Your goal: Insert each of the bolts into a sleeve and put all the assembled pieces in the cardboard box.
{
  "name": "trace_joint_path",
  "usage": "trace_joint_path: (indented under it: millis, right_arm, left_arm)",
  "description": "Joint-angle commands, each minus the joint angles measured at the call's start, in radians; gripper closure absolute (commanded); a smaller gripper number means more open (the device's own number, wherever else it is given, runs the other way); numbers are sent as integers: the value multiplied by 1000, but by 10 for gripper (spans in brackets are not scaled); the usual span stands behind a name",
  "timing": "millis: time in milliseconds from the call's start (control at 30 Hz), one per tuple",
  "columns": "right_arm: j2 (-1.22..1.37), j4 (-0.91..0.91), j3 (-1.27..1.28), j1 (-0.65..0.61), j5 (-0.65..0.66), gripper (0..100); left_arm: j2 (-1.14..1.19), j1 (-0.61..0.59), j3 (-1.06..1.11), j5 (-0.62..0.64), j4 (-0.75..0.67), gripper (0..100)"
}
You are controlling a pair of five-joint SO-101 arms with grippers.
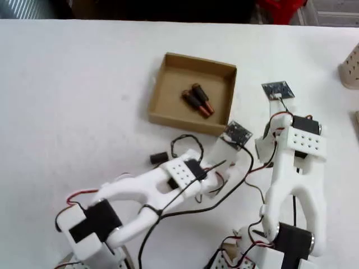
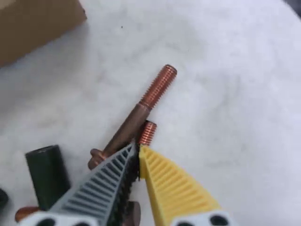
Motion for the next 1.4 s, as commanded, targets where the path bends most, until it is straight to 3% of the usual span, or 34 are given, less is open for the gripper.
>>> trace_joint_path:
  millis: [0,467,867,933,1133,1367]
  right_arm:
    - [-44,-19,-12,-10,-6,981]
    - [-44,-13,-6,-36,-5,981]
    - [-44,-16,-6,-39,-2,981]
    - [-44,-16,-6,-42,-2,981]
    - [-44,-18,-6,-42,-2,981]
    - [-44,-18,-3,-71,-2,981]
  left_arm:
    - [15,-25,-54,26,-60,977]
    - [70,-211,-107,28,-57,977]
    - [-13,-117,-123,31,-78,972]
    - [-13,-127,-121,97,-120,956]
    - [-12,-143,-121,270,-100,740]
    - [67,-182,-170,282,-107,780]
